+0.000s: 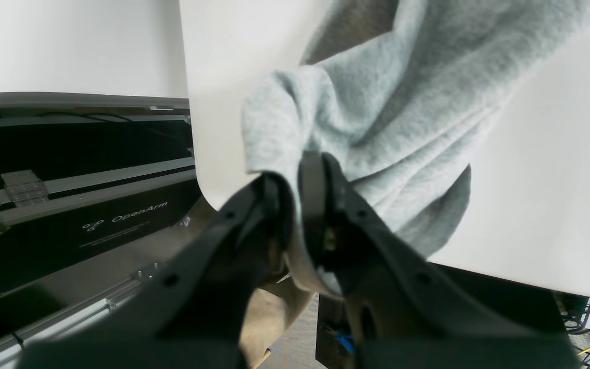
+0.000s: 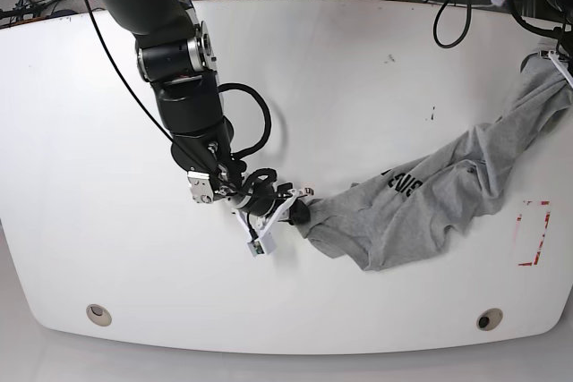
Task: Fold the T-shirt properly
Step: 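Grasp the shirt's loose end with the right gripper, then stretch the shirt between both grippers, lift and lay it down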
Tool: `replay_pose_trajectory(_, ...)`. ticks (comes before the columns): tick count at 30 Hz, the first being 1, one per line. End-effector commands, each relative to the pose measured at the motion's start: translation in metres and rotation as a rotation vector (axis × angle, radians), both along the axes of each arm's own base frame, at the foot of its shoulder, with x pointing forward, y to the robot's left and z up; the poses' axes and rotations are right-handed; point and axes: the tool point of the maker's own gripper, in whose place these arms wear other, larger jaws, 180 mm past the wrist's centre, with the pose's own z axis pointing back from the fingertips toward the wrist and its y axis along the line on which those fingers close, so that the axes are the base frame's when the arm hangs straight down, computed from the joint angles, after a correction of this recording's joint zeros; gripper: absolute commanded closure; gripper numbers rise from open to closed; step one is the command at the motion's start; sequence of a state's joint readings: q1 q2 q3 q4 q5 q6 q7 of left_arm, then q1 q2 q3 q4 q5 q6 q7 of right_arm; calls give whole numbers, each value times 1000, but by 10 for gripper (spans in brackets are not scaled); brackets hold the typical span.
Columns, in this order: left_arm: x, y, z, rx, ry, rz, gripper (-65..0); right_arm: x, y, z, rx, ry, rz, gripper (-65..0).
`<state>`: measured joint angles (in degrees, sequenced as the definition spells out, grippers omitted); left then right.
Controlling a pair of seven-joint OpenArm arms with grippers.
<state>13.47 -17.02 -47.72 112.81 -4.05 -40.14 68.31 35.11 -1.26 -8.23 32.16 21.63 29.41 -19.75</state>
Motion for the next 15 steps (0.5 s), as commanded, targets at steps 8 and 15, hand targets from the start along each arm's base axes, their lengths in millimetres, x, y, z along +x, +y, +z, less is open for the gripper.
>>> replay_pose_trajectory(8, 5, 5, 13, 37, -19, -11, 0, 16, 2, 35, 28, -88, 12, 0)
replay_pose_trajectory(15, 9, 4, 15, 37, -32, -13, 0, -5, -35, 64, -84, -182, 47, 0)
